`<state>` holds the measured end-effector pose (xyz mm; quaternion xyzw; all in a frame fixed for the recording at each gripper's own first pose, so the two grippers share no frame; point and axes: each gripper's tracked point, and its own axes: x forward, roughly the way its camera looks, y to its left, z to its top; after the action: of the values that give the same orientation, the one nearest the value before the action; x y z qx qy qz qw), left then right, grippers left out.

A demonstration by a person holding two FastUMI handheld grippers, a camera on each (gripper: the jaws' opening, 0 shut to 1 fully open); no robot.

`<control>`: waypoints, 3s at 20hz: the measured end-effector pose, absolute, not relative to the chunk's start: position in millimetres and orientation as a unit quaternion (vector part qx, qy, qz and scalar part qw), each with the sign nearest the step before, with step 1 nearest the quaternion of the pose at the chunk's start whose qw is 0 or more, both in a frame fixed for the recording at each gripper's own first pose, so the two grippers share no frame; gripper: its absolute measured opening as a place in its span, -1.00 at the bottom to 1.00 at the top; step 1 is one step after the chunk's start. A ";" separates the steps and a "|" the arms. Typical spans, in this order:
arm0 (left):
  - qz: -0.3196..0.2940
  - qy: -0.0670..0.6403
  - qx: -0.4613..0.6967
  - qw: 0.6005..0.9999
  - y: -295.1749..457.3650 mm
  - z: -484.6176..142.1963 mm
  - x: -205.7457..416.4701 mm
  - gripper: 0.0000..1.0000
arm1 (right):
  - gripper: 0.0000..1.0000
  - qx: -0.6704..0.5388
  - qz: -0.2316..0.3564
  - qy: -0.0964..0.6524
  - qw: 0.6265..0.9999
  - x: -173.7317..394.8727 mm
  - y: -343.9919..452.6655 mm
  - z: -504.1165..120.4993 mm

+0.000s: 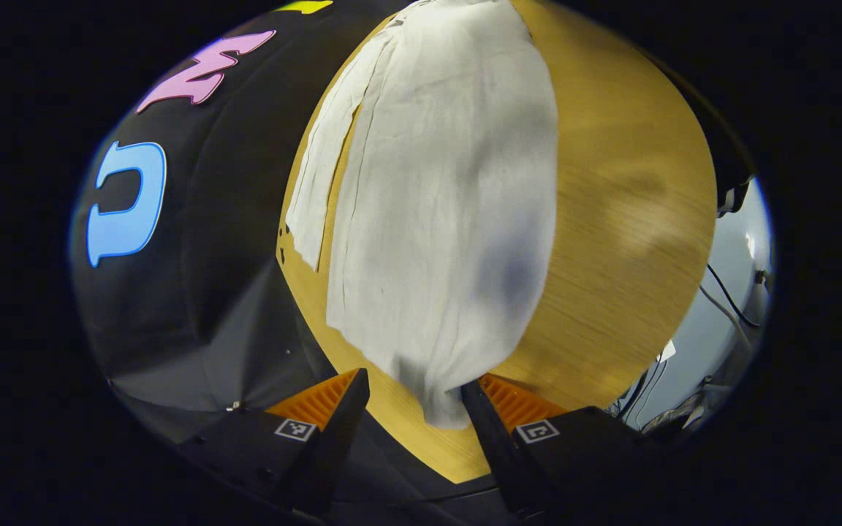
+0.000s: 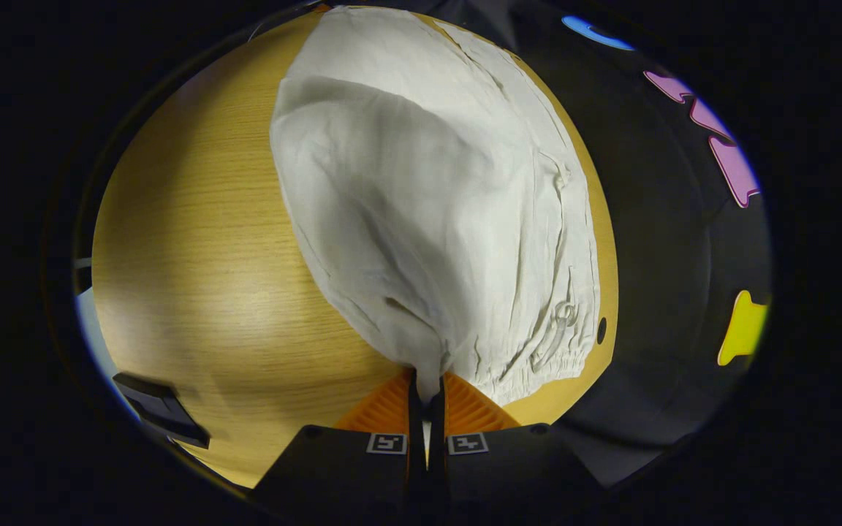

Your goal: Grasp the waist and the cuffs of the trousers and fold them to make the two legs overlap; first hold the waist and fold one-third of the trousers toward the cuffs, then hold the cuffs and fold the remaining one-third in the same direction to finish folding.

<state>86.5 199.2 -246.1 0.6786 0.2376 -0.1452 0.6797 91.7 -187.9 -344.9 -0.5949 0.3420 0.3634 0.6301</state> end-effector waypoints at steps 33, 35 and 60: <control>-0.064 0.180 0.608 0.771 164.7 -129.0 184.2 -0.89 | -0.89 -0.602 0.184 0.244 0.737 186.8 -203.0 -236.5; -0.058 0.169 0.614 0.769 159.9 -112.4 203.9 -0.89 | -0.89 -0.593 0.171 0.235 0.751 206.2 -202.0 -226.3; -0.064 0.244 0.417 0.873 96.8 -151.3 421.8 -0.31 | 0.43 -0.336 0.074 0.362 0.866 351.8 -233.3 -251.6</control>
<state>421.8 96.8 -151.3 0.4168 0.2441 -0.0639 0.8733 351.8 -233.3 -251.6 -0.3362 0.3625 0.0737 0.8661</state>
